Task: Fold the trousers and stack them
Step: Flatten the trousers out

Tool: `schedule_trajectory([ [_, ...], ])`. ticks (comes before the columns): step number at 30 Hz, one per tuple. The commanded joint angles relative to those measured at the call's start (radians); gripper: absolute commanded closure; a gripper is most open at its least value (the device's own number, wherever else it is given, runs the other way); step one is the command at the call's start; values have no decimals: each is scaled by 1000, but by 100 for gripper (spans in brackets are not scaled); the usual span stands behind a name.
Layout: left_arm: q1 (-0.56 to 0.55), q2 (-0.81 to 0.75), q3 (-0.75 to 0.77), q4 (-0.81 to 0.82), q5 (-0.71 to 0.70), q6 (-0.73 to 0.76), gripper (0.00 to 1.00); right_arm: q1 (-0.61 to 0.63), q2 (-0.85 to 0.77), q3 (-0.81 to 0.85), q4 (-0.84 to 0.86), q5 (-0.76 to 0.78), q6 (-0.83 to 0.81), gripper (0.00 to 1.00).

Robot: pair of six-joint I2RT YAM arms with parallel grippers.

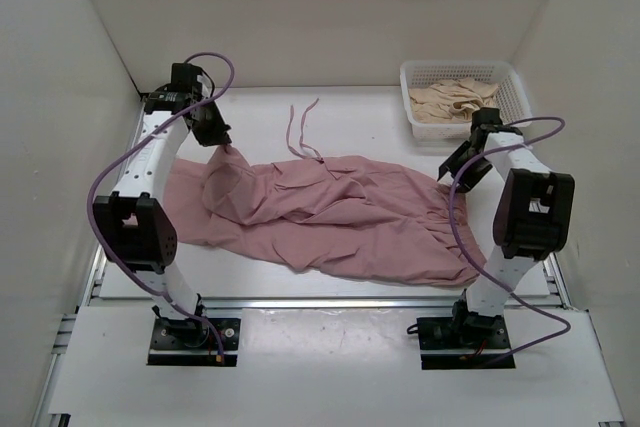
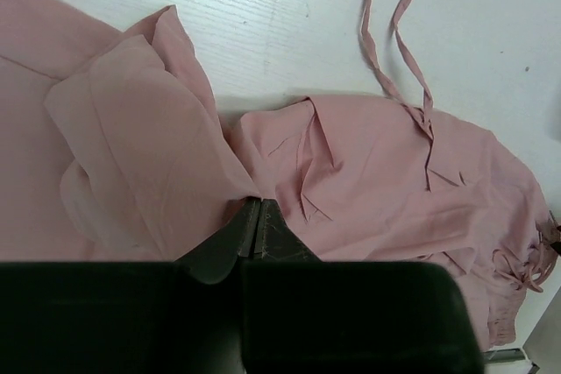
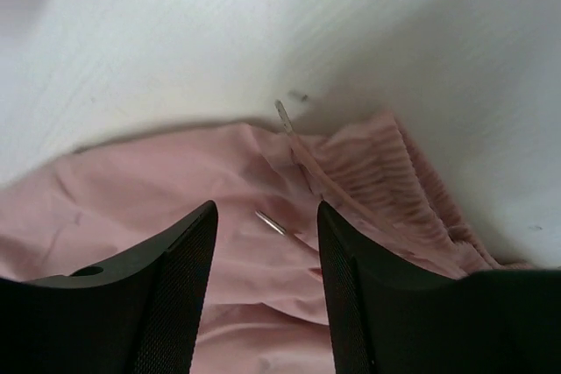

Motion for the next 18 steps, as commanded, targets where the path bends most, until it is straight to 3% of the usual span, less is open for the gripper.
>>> schedule_trajectory([
  [1,-2,-70,32,20,-7,-5,89,-10,61,86,-10,-27,32,45],
  [6,-2,-70,32,20,-7,4,89,-29,155,124,-19,-27,57,44],
  [10,-2,-61,41,20,-7,4,89,-50,247,133,-38,-36,77,27],
  [12,-2,-60,41,20,-7,4,89,-50,247,142,-38,-16,77,27],
  [14,-2,-50,64,11,-7,14,89,-50,247,152,-38,-16,77,50],
  [15,-2,-50,75,10,-7,14,89,-50,247,162,-38,-16,77,68],
  [16,-2,-50,87,-2,-7,14,89,-50,226,162,-38,13,77,100],
  [18,11,-39,140,-15,-7,14,89,-50,183,153,-38,31,77,100],
])
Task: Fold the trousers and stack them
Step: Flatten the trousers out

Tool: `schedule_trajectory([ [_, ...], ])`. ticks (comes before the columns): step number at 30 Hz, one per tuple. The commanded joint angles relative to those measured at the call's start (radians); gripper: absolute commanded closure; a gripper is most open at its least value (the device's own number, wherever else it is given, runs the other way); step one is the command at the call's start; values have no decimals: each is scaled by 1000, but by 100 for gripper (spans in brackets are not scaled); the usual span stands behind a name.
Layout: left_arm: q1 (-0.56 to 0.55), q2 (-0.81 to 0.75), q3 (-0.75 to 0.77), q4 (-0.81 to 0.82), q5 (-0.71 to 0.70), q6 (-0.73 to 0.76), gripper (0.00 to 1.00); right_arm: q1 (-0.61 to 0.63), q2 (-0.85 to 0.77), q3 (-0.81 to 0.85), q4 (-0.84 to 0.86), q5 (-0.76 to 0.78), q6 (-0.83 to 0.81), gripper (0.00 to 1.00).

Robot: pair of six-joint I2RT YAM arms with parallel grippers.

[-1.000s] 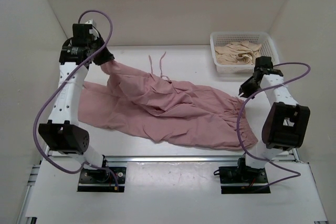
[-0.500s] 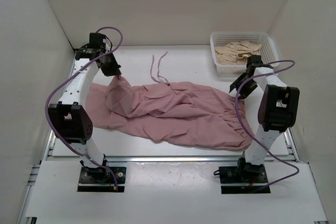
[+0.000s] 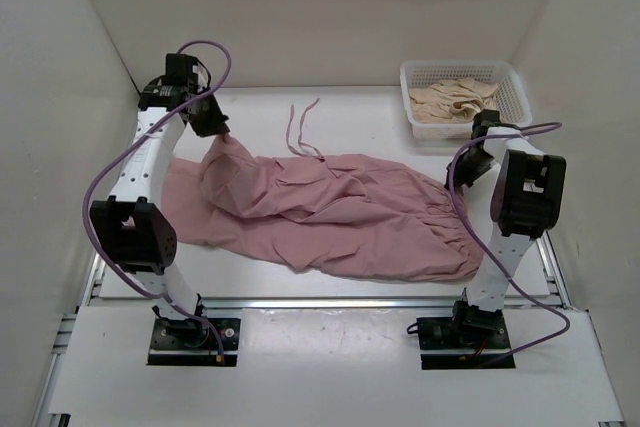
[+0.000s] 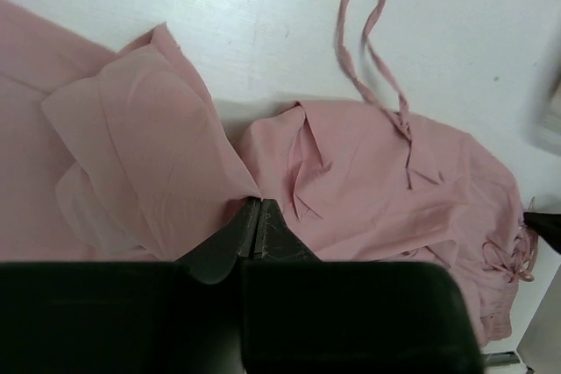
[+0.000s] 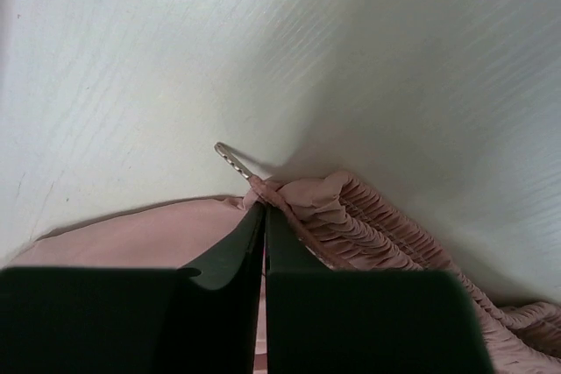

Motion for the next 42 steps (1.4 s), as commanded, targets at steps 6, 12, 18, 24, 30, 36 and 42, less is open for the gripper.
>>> schedule_trajectory([
  [6,39,-27,252,-77,-7,29,89,-2,-211,-55,-16,122,2,100],
  [12,58,-125,277,-101,-48,38,89,-2,-437,-168,-16,161,2,100],
  [18,88,-211,277,-166,-99,25,89,-20,-653,-291,-37,230,-7,100],
  [24,119,-244,228,-115,-116,-9,89,-20,-778,-314,-46,285,30,100],
  [30,110,237,482,-44,-101,0,57,-20,-649,-196,13,310,77,100],
  [36,131,552,826,-172,80,8,1,-20,-470,-72,-11,310,82,100],
  [42,168,336,438,19,-10,21,18,-20,-480,-92,0,348,39,100],
])
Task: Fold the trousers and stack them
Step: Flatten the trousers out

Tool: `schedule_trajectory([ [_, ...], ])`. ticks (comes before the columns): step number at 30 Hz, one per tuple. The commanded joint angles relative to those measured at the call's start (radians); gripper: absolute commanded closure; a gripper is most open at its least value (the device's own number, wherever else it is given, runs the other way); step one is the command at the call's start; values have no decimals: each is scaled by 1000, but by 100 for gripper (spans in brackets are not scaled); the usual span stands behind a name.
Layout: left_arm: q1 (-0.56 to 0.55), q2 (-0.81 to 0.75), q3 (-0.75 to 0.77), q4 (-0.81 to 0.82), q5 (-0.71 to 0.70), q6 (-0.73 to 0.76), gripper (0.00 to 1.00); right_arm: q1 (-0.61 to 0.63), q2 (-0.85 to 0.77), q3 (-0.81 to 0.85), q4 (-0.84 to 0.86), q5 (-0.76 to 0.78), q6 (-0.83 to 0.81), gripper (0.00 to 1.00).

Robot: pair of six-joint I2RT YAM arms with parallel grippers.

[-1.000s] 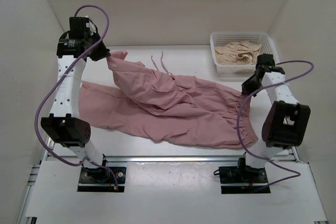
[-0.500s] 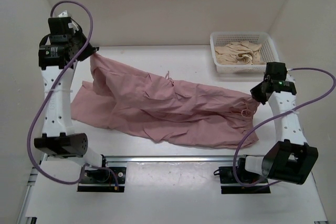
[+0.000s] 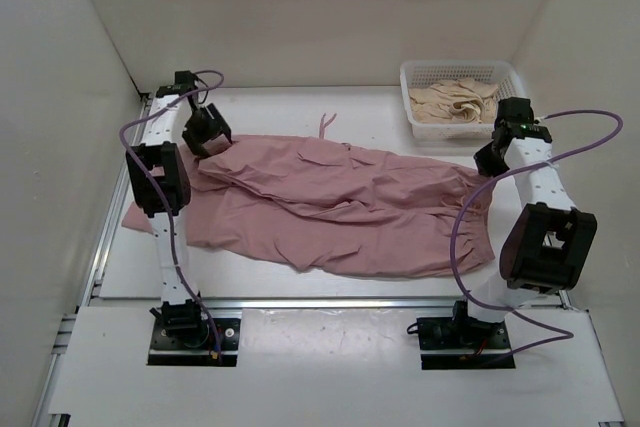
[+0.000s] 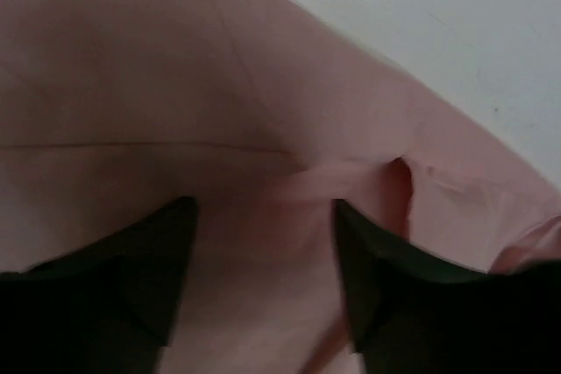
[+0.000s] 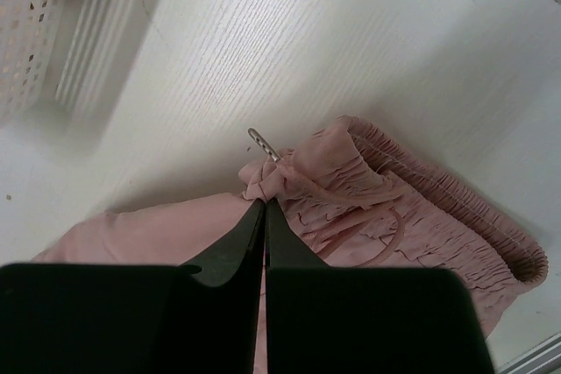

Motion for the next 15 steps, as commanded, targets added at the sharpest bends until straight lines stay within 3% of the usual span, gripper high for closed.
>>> schedule_trajectory([
  [1,38,-299,37,80,-29,32,33,-7,-36,22,17,48,-15,100],
  [4,50,-288,16,32,-90,43,90,-7,-45,9,17,48,-25,100],
  [6,73,-288,-19,32,-90,33,90,-7,-55,-1,17,39,-25,100],
  [7,83,-276,-20,32,-90,32,87,-7,-55,-1,17,39,-25,100],
  [9,83,-265,-30,32,-99,32,37,-7,-64,-10,17,16,-36,100],
  [11,83,-238,-17,7,-134,45,0,-7,-64,-10,17,16,-36,100],
  [15,92,-175,3,-26,-193,54,0,-7,-64,-10,17,-4,-36,100],
])
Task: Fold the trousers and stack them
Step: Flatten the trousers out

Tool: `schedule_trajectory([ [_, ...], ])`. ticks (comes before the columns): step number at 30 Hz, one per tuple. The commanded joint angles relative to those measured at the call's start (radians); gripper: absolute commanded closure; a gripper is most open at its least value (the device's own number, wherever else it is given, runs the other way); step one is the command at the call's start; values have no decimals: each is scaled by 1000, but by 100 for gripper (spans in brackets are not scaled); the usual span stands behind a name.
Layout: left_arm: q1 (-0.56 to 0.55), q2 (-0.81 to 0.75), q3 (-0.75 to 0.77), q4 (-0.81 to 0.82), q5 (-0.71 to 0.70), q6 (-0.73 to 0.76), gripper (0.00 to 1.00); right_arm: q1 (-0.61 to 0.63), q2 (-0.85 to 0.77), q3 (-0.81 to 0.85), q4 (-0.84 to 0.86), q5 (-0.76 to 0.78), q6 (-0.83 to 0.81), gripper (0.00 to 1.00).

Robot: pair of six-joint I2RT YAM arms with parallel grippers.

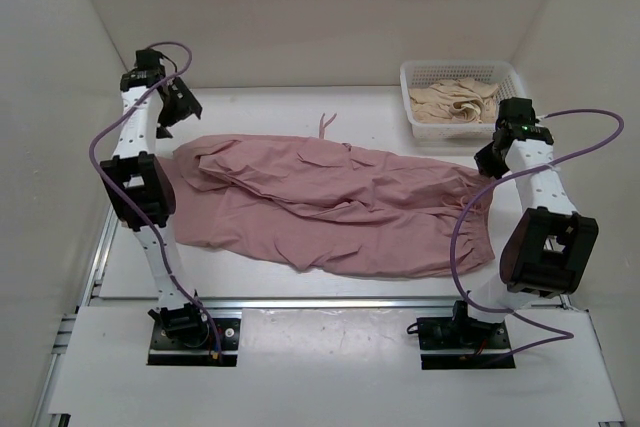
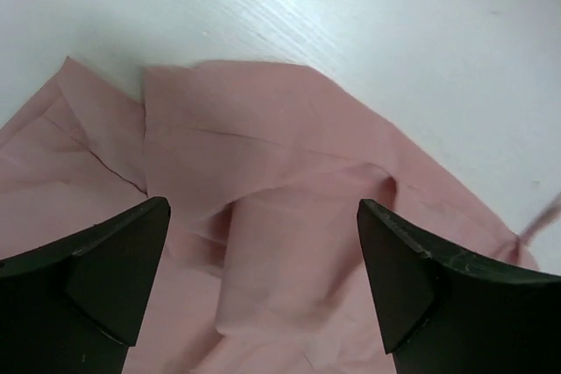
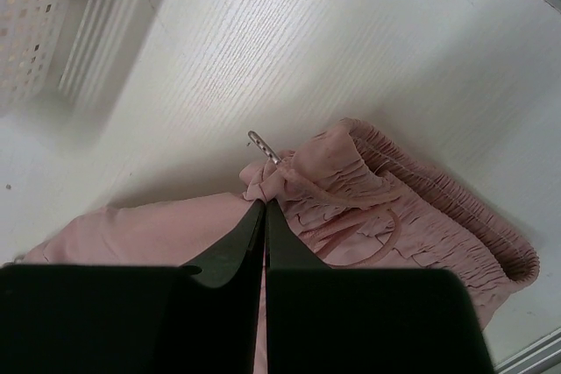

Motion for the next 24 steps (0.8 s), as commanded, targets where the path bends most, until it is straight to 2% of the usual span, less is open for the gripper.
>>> schedule_trajectory([
  [1,14,62,9,-45,-68,15,0,-7,-38,-1,15,-10,-9,100],
  [4,14,128,25,-45,-47,24,11,-7,-28,-1,15,-19,-9,100],
  [7,14,165,38,-45,-22,33,15,-7,-28,-1,15,-19,-9,100],
  [10,14,176,38,-36,-8,33,49,-7,-19,-1,15,-19,-18,100],
  [11,14,176,27,-36,1,33,66,-7,-19,-1,15,-19,-18,100],
  [12,14,176,27,-36,1,33,89,-7,-19,-1,15,-19,-18,100],
  [18,23,115,87,-59,-34,33,90,-7,-19,20,6,-19,-18,100],
  [24,32,-121,133,-87,-123,24,90,-27,-88,42,-23,-9,-18,100],
])
